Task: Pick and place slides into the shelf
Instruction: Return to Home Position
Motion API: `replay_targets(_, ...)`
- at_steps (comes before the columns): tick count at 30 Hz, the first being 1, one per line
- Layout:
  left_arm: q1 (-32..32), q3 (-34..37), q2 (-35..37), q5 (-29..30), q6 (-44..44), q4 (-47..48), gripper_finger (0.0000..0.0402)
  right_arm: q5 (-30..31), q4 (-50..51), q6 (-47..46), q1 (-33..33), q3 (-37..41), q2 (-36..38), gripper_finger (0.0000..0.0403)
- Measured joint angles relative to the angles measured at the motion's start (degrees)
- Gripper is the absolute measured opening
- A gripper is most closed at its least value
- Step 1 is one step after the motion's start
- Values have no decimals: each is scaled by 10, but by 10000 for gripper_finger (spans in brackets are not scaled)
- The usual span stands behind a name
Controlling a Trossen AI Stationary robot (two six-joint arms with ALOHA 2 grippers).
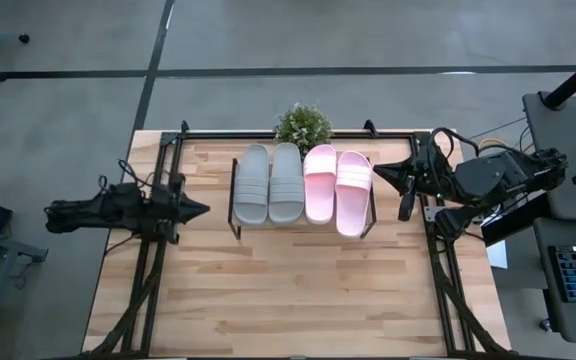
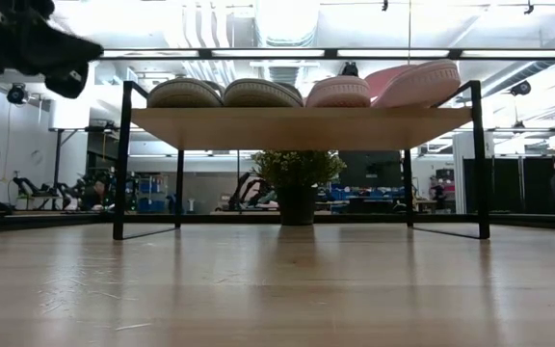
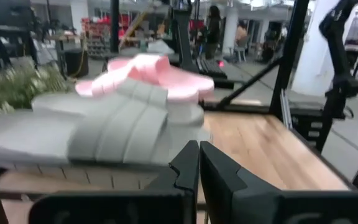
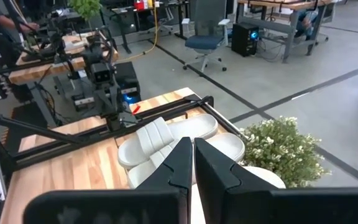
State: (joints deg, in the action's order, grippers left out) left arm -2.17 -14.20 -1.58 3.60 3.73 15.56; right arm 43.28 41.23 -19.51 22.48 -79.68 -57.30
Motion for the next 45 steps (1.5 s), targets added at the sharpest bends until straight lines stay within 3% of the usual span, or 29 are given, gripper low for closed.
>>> replay_targets(6, 0, 28, 0, -4, -6, -51, 0, -8, -7, -16, 0, 1, 0, 8)
replay_targets(9, 0, 45, 0, -6, -27, -62, 0, -46, -15, -9, 0, 3, -3, 8)
replay_targets(22, 0, 127, 1, -40, -11, -158, 0, -47, -30, 1, 0, 5, -24, 8)
replay_targets(29, 0, 137, -5, -49, -39, -168, 0, -46, -44, 7, 0, 7, -24, 8)
replay_targets(34, 0, 137, -3, -49, -7, -166, 0, -46, -119, 76, 0, 15, -35, 8)
replay_targets(39, 0, 137, -15, -49, 4, -167, 0, -83, -217, 119, -7, 17, -60, 8)
replay_targets(45, 0, 138, -13, -49, 4, -167, 0, -214, -244, 135, -67, 17, -67, 8)
